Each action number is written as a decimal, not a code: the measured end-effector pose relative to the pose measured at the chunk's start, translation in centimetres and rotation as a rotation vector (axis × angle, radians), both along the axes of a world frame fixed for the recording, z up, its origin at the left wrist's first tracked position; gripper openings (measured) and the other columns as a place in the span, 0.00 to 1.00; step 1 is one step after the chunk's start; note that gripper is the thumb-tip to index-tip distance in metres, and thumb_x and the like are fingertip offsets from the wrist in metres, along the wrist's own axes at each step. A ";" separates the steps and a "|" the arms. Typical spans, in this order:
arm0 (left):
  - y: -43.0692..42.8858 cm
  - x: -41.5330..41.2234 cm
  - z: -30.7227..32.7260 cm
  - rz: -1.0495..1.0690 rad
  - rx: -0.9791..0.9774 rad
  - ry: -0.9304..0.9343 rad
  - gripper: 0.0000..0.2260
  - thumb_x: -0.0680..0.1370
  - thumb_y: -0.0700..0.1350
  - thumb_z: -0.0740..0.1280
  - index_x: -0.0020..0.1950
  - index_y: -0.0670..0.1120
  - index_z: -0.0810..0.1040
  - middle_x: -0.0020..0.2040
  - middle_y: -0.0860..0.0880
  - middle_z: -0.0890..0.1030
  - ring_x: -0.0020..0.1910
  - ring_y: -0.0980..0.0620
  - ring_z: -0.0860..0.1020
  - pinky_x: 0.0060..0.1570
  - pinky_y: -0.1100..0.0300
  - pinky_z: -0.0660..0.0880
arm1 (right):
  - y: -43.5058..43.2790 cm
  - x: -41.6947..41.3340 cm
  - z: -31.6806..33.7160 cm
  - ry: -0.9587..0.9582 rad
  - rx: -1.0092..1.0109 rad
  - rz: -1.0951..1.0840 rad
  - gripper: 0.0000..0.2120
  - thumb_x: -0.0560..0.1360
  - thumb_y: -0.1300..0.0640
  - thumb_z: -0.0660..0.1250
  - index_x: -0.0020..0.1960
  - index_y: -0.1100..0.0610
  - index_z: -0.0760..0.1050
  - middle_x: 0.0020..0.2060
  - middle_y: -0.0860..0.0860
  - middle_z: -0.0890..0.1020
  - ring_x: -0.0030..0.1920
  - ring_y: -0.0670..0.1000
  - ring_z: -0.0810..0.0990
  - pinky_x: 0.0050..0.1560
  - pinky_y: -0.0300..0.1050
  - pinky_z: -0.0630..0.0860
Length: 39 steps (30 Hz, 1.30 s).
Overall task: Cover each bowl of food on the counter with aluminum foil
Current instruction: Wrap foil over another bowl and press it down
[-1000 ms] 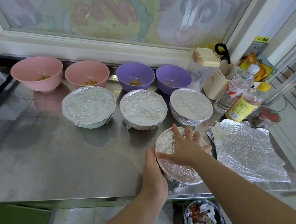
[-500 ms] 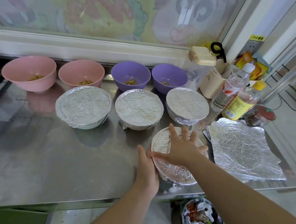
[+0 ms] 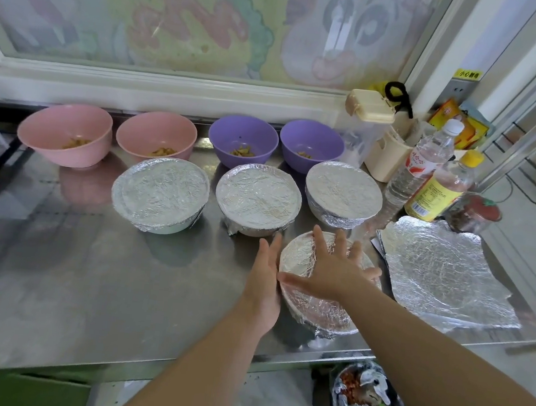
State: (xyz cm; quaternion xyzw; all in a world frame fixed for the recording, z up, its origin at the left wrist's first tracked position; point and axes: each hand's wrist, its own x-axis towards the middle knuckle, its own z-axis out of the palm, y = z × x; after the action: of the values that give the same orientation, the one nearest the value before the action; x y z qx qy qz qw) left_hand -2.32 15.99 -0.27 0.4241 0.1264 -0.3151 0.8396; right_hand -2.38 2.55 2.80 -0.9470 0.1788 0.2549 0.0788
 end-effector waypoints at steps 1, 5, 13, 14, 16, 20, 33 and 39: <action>0.0 -0.1 -0.4 0.021 0.007 0.010 0.24 0.82 0.66 0.49 0.75 0.62 0.67 0.71 0.58 0.72 0.72 0.53 0.68 0.76 0.50 0.57 | 0.0 0.0 -0.1 0.004 0.004 -0.008 0.64 0.56 0.13 0.57 0.78 0.38 0.27 0.79 0.52 0.30 0.78 0.67 0.32 0.67 0.85 0.46; 0.8 -1.8 -1.4 -0.003 0.278 0.008 0.18 0.82 0.59 0.59 0.67 0.53 0.75 0.65 0.51 0.80 0.65 0.51 0.76 0.71 0.47 0.66 | -0.3 0.9 -0.3 0.048 0.055 -0.094 0.72 0.43 0.08 0.45 0.77 0.40 0.24 0.79 0.56 0.29 0.78 0.69 0.32 0.71 0.81 0.45; 2.3 -3.0 -1.9 0.110 0.276 0.089 0.09 0.81 0.40 0.65 0.61 0.46 0.75 0.55 0.44 0.84 0.57 0.46 0.82 0.64 0.47 0.75 | -1.7 1.7 1.9 0.060 0.005 0.033 0.76 0.39 0.09 0.49 0.77 0.40 0.24 0.78 0.57 0.29 0.77 0.69 0.32 0.73 0.78 0.46; 2.4 -3.0 -2.0 0.120 0.261 0.099 0.08 0.82 0.39 0.64 0.61 0.45 0.74 0.55 0.43 0.84 0.56 0.46 0.82 0.63 0.48 0.75 | -1.6 1.9 1.4 0.034 0.024 0.088 0.75 0.38 0.09 0.49 0.77 0.38 0.25 0.79 0.54 0.29 0.77 0.68 0.31 0.73 0.79 0.45; 2.7 -3.2 -1.7 0.113 0.207 0.112 0.06 0.82 0.37 0.63 0.58 0.43 0.75 0.51 0.43 0.85 0.52 0.47 0.82 0.60 0.51 0.76 | -1.4 2.2 0.6 0.018 0.082 0.149 0.74 0.39 0.09 0.53 0.77 0.35 0.28 0.80 0.51 0.31 0.77 0.66 0.29 0.72 0.79 0.44; 3.5 -3.5 -1.5 0.023 0.082 0.138 0.07 0.81 0.37 0.60 0.56 0.44 0.76 0.47 0.45 0.83 0.50 0.48 0.80 0.62 0.51 0.74 | -0.8 2.0 0.2 0.033 0.085 0.164 0.74 0.38 0.09 0.54 0.78 0.33 0.31 0.81 0.52 0.34 0.78 0.66 0.31 0.72 0.79 0.44; 5.1 -2.9 -2.4 -0.137 0.163 -0.004 0.11 0.77 0.36 0.70 0.58 0.44 0.78 0.51 0.46 0.83 0.52 0.50 0.81 0.64 0.52 0.73 | -0.9 2.0 0.0 0.032 0.083 0.150 0.75 0.38 0.09 0.54 0.78 0.35 0.32 0.81 0.53 0.35 0.79 0.66 0.32 0.72 0.79 0.45; 5.1 -2.8 -2.3 -0.118 0.268 -0.119 0.07 0.77 0.36 0.70 0.54 0.42 0.80 0.48 0.46 0.85 0.49 0.53 0.82 0.58 0.59 0.76 | -0.7 1.8 0.4 0.039 0.087 0.147 0.75 0.38 0.10 0.55 0.78 0.35 0.32 0.81 0.52 0.35 0.78 0.66 0.32 0.70 0.82 0.45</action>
State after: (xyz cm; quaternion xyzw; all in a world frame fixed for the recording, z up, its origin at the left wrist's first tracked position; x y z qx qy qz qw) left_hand -5.09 21.09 -2.54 0.5568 0.0922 -0.3186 0.7615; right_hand -0.62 1.82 3.25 -0.9481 0.0990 0.2862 0.0972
